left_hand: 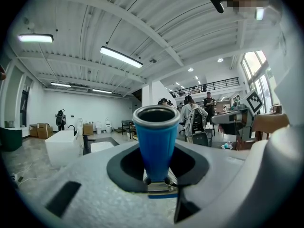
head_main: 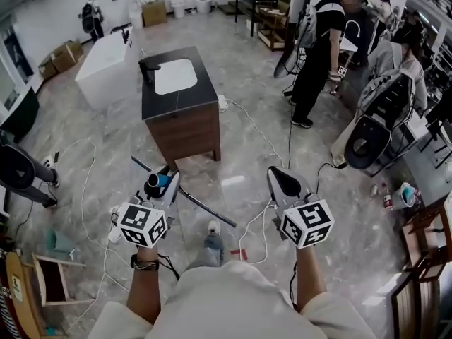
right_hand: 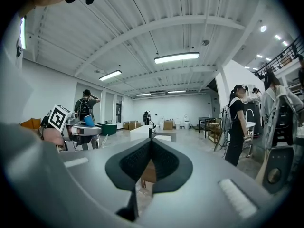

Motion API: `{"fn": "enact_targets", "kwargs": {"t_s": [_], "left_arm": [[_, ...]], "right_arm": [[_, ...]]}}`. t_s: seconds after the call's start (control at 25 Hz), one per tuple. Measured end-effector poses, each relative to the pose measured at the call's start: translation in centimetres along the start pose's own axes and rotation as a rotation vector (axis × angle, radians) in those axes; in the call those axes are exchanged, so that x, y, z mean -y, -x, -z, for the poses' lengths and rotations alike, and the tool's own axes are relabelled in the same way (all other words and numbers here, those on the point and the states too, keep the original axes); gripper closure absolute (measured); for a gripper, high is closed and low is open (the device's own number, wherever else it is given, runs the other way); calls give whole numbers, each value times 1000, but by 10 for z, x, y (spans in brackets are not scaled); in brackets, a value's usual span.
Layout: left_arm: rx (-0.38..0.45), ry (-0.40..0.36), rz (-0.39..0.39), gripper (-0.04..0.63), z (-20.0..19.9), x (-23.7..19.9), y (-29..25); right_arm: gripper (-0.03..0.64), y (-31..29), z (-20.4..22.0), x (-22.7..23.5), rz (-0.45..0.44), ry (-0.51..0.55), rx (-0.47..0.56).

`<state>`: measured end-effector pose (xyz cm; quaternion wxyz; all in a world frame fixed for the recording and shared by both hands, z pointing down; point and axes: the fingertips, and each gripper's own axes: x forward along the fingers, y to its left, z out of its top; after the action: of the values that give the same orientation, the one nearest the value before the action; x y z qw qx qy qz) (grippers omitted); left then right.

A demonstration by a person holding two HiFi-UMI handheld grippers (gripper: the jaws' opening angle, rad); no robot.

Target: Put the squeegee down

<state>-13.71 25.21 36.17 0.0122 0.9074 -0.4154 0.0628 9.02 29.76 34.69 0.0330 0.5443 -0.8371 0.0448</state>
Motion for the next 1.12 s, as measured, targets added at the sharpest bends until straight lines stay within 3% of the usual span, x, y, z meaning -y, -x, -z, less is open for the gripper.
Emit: {"fn": "enact_targets", "kwargs": {"t_s": [0.44, 1.12], "left_arm": [[-29, 22, 41, 483, -6, -82, -91], [-59, 56, 57, 483, 0, -167, -172]], "right_arm": [[611, -113, -15, 33, -1, -18, -35], [611, -224, -23, 68, 21, -59, -81]]}}
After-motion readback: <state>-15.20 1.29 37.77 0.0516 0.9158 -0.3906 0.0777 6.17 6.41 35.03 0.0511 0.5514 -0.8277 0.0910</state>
